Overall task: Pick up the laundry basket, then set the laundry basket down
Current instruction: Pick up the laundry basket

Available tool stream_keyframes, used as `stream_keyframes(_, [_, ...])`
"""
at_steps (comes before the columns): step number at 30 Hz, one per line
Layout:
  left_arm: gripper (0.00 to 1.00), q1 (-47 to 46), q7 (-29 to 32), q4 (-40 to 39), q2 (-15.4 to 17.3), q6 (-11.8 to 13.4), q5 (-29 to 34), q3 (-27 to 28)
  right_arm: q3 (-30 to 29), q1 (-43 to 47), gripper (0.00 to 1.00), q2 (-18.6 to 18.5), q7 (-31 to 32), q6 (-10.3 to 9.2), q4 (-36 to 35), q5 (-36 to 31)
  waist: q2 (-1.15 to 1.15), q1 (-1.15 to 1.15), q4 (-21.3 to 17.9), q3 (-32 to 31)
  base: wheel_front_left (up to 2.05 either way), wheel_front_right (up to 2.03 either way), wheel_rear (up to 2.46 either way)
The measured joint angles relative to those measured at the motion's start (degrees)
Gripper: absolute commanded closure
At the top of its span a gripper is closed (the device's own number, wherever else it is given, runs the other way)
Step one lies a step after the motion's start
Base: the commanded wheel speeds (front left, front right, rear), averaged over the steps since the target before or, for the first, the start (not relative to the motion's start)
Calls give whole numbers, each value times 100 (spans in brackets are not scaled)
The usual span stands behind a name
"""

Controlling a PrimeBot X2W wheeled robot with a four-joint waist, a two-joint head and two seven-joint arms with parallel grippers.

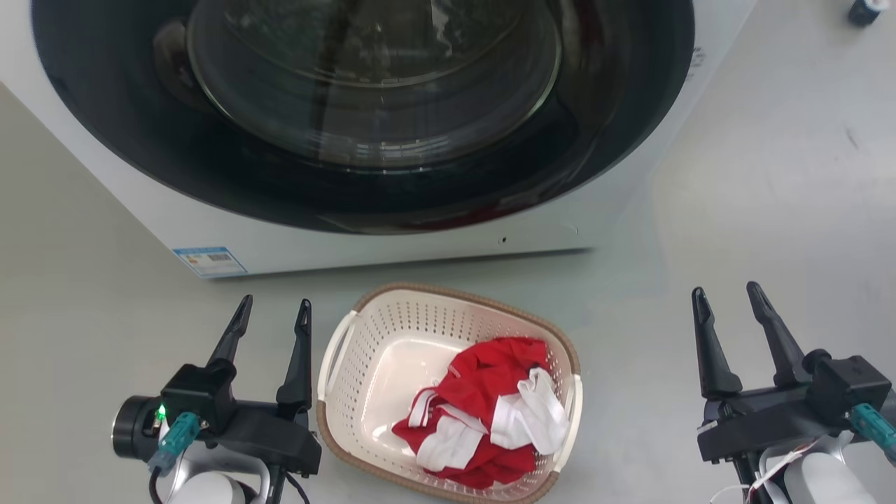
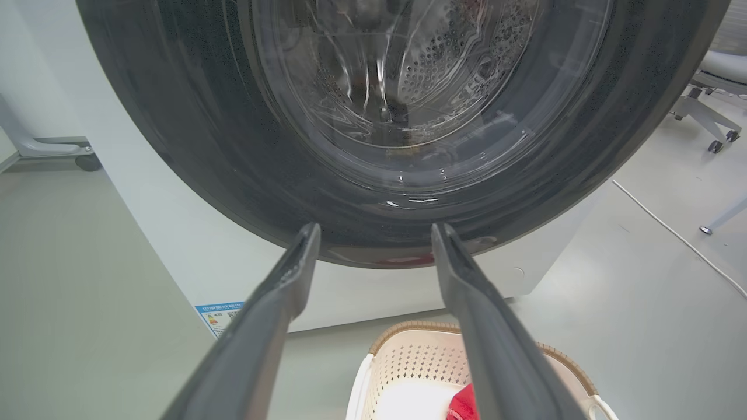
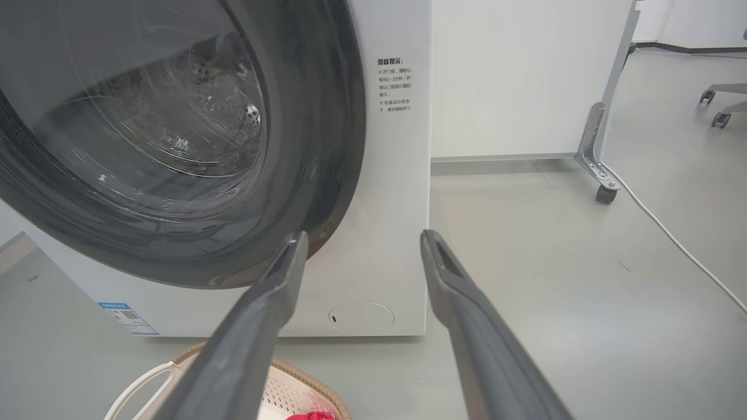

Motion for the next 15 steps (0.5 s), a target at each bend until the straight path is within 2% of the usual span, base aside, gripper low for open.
stream_keyframes(15, [0, -766, 288, 181, 2, -103, 20, -63, -45, -543, 0, 40, -3, 27, -125, -52, 0, 0, -95, 1272, 0, 0, 0])
